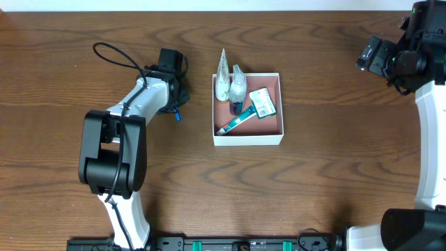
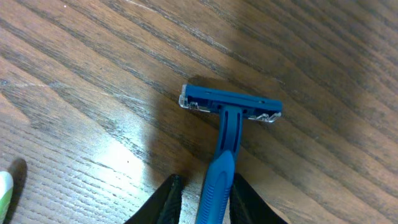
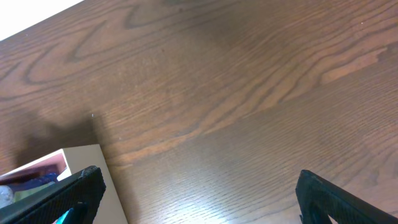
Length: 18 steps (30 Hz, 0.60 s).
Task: Pack container
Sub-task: 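Release the tube and move the left gripper over the blue razor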
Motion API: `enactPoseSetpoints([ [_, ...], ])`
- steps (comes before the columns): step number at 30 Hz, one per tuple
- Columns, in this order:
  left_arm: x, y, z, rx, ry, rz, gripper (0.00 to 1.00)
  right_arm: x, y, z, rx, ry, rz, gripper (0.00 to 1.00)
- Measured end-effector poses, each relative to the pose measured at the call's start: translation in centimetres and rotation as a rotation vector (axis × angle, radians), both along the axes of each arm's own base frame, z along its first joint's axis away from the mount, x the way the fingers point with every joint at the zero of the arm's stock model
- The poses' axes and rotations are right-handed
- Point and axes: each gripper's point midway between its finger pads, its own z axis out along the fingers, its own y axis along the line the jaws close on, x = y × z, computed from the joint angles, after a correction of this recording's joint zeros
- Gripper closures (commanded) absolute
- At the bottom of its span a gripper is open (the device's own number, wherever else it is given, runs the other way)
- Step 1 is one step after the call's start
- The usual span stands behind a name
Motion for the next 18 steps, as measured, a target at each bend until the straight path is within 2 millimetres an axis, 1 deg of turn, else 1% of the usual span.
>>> enactPoseSetpoints([
  [4,-0.4,0.0,-0.1,0.006,0.021,-0.03,0.81,0.0,0.0,0.0,0.0,0.0,0.0,0.01],
  [14,-0.3,-0.2,0.5,0.011,0.023,-0.079,0.81,0.0,0.0,0.0,0.0,0.0,0.0,0.01],
  [18,0.0,-0.3,1.7,0.016,-0.002,-0.106,0.81,0.0,0.0,0.0,0.0,0.0,0.0,0.01],
])
